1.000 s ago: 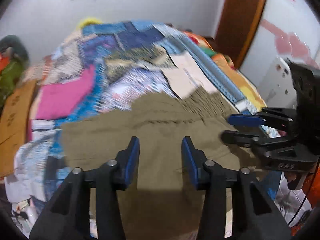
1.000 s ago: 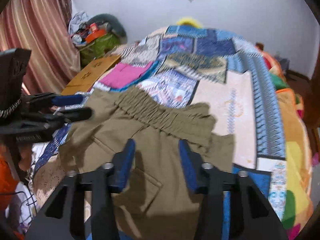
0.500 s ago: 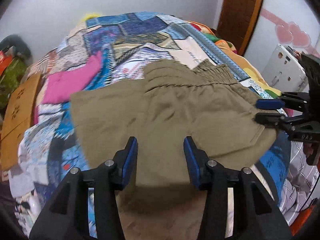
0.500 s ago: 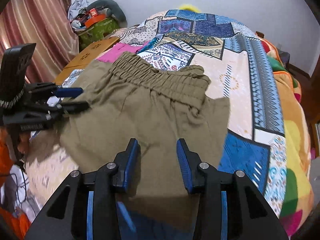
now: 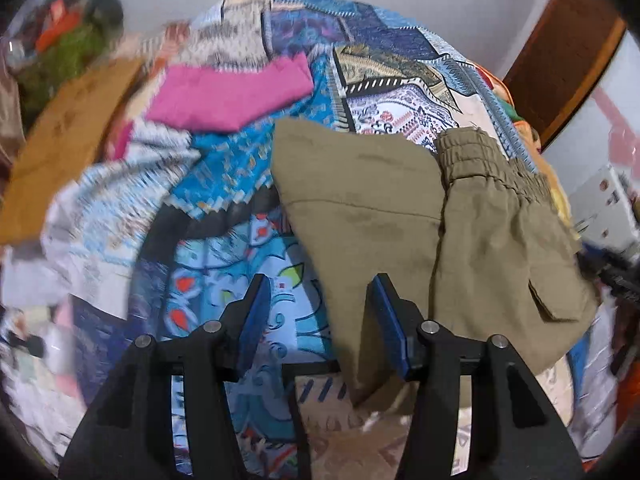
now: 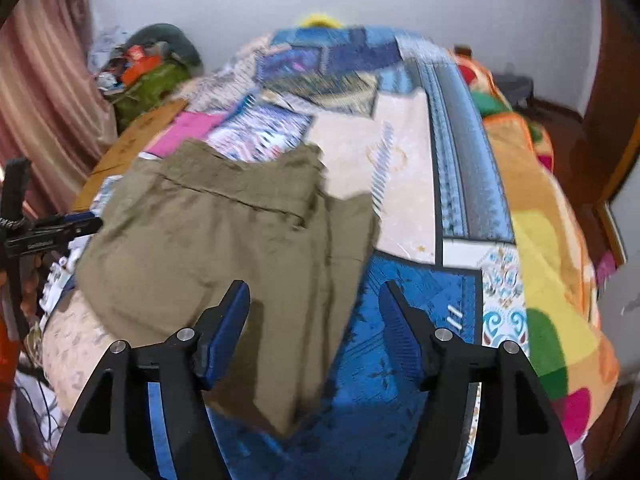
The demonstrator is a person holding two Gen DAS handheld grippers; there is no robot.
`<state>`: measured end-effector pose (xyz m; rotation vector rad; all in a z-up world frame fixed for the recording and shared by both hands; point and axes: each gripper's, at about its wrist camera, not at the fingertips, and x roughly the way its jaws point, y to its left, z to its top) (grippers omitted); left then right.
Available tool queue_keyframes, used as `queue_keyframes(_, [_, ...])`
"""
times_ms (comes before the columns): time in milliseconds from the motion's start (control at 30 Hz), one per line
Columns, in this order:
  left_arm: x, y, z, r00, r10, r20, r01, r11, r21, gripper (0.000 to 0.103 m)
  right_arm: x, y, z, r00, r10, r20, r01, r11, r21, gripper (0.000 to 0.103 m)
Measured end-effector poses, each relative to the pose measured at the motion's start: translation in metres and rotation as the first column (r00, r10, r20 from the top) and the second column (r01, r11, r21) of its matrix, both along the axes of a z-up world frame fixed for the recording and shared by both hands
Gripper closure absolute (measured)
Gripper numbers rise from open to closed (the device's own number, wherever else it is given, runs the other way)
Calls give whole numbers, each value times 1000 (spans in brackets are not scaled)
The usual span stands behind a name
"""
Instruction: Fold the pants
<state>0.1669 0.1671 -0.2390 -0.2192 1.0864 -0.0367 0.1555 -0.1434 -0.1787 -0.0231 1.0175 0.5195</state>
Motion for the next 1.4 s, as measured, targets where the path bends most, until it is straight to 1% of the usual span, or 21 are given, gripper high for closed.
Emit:
queue_keyframes(33, [3,1,-4,1000,-3,-8,3,999,-32,50,5,-1,-7,1000,-6,-27,6,1000,5,40])
queue_keyframes(100, [9,0,-8,1000,-11,-15,11,998,-59,50,14,-5,-21,996,-13,-89,19,997,70,39])
queue_keyframes(167, [16,-3,-12,1000,-24,-15,22,996,-87,50,22,-7,-30,990,-22,-139,39,992,118,33])
queue_keyframes(233, [21,-5,-13,999,-30,-11,28,992,-120,50,28,-7,-36,984,-11,-175,37,989,144,30])
queue_keyframes(300, [28,-8,-13,999,-38,-6,37,989,-143,50,33,-4,-38,982,8,-188,25,985,172,28])
queue_keyframes(367, [35,-13,-11,999,-53,5,53,991,-126,50,37,2,-37,983,27,-182,5,985,170,31])
queue_keyframes(400, [38,-15,-10,998,-55,11,56,993,-107,53,38,4,-37,983,33,-181,-1,985,174,32])
queue_keyframes(433, [40,-20,-8,998,-55,27,57,995,-77,59,39,5,-37,983,38,-181,-5,984,180,36])
queue_keyframes(467, [42,-21,-8,998,-50,33,52,997,-60,63,41,5,-37,983,38,-182,-3,982,191,38])
queue_keyframes(500, [44,-23,-7,998,-46,37,47,998,-43,68,42,6,-37,983,37,-181,-1,980,199,46])
queue_keyframes(533, [45,-25,-6,998,-45,45,46,999,-28,74,42,6,-36,984,38,-176,-2,979,204,55])
queue_keyframes(600, [47,-29,-3,997,-39,61,38,999,13,81,42,9,-33,987,29,-160,3,980,199,63])
queue_keyframes(633, [48,-32,-1,997,-31,68,28,998,50,92,42,10,-32,988,22,-152,7,982,191,69])
queue_keyframes(733, [47,-32,6,996,-33,86,25,996,90,97,45,13,-26,993,6,-120,15,985,171,82])
queue_keyframes(800, [44,-33,14,993,-42,110,29,993,118,97,46,14,-18,996,3,-91,12,986,166,86])
queue_keyframes(933, [42,-31,34,987,-50,155,25,988,154,98,48,18,0,999,15,-38,-9,990,144,87])
queue_keyframes(1067, [44,-20,56,980,-26,197,-2,990,141,100,50,24,22,999,27,17,-29,989,142,88])
queue_keyframes(1200, [49,-14,73,972,-17,232,-21,987,161,101,53,37,47,995,48,85,-59,990,128,88])
queue_keyframes(1267, [52,-8,84,965,-7,260,-38,985,168,103,58,45,59,992,56,115,-71,989,130,88])
queue_keyframes(1333, [54,-2,98,954,1,300,-63,979,196,103,61,52,67,987,66,146,-84,989,123,88])
queue_keyframes(1400, [58,7,109,948,8,317,-68,981,180,103,67,62,78,980,80,181,-101,989,109,88])
